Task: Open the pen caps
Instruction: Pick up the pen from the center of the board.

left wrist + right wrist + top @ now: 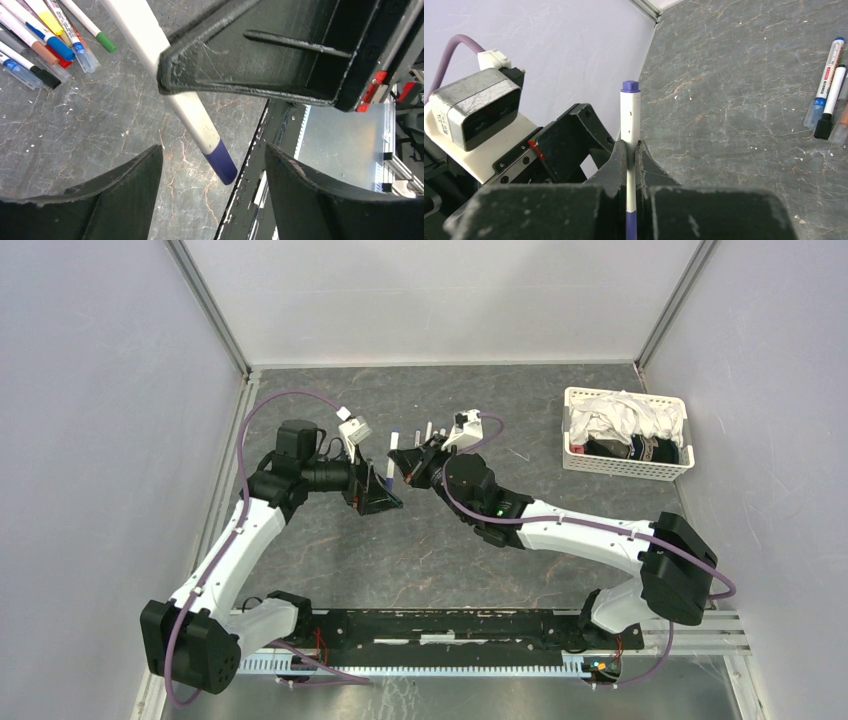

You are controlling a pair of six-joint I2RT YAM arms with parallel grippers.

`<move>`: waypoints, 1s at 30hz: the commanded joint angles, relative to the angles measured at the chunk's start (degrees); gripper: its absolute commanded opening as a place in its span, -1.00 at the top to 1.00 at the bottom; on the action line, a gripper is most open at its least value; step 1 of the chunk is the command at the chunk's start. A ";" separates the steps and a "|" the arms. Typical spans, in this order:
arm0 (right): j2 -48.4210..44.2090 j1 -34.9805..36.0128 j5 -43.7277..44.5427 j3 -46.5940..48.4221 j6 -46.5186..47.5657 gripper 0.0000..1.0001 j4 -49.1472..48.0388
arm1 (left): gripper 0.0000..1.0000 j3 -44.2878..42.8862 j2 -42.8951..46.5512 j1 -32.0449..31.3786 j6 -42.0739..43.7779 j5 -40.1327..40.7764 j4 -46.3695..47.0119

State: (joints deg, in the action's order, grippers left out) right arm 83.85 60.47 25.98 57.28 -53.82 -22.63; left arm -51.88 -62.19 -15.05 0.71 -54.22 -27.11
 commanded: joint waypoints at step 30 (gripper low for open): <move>-5.65 -15.32 -48.39 14.08 23.35 -0.64 26.99 | 0.95 -2.23 13.61 -0.33 58.51 20.46 -33.15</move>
State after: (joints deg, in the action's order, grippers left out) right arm 76.90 46.59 -2.66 65.21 -38.09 -4.51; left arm -54.54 -52.60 -15.16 38.39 -37.89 -50.94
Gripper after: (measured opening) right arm 0.822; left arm 0.165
